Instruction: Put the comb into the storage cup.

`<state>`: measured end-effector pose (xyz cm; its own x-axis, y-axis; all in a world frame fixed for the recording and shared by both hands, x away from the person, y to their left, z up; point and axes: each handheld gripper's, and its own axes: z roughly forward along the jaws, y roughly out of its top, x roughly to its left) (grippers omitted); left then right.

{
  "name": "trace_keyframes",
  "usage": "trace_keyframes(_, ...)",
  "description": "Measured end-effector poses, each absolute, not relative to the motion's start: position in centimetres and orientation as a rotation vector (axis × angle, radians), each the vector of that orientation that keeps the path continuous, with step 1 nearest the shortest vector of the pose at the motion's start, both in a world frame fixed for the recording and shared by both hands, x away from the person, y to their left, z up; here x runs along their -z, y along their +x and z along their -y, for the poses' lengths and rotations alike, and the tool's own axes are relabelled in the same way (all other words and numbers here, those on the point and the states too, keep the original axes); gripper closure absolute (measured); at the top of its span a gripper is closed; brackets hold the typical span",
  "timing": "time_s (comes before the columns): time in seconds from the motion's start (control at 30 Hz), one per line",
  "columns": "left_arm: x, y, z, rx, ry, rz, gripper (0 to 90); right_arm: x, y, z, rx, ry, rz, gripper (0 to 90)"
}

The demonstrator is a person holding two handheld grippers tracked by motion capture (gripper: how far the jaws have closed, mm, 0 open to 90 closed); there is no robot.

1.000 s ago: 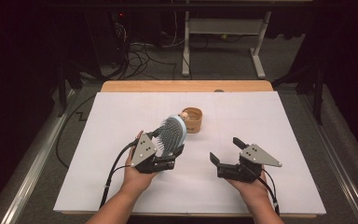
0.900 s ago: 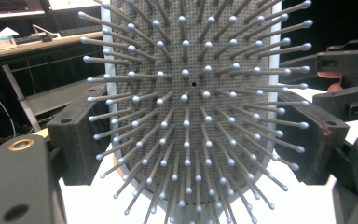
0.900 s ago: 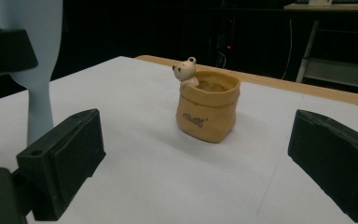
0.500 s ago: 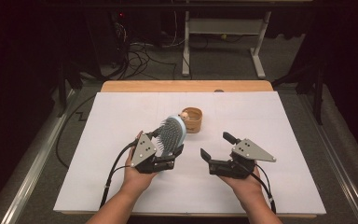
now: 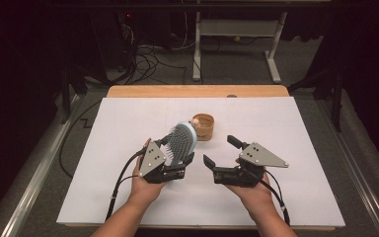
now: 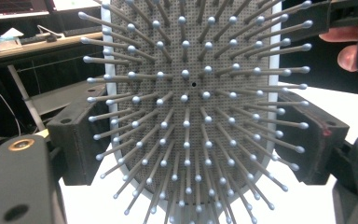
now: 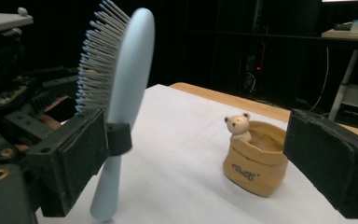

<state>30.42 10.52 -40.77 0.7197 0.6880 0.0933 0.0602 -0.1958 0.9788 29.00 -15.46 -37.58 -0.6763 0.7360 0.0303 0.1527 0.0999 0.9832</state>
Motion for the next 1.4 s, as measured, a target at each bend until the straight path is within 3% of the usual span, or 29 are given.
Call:
trace_keyframes(0.7, 41.0, 30.3, -9.9, -0.639, 1.706, -0.588, 19.9, 36.5, 29.5, 11.9, -1.661, 0.819, -1.962, 10.8)
trace_keyframes(1.4, 41.2, 30.0, -9.4, -0.646, 1.719, -0.573, 19.9, 35.9, 30.7, 10.5, -1.708, 0.824, -2.019, 28.3)
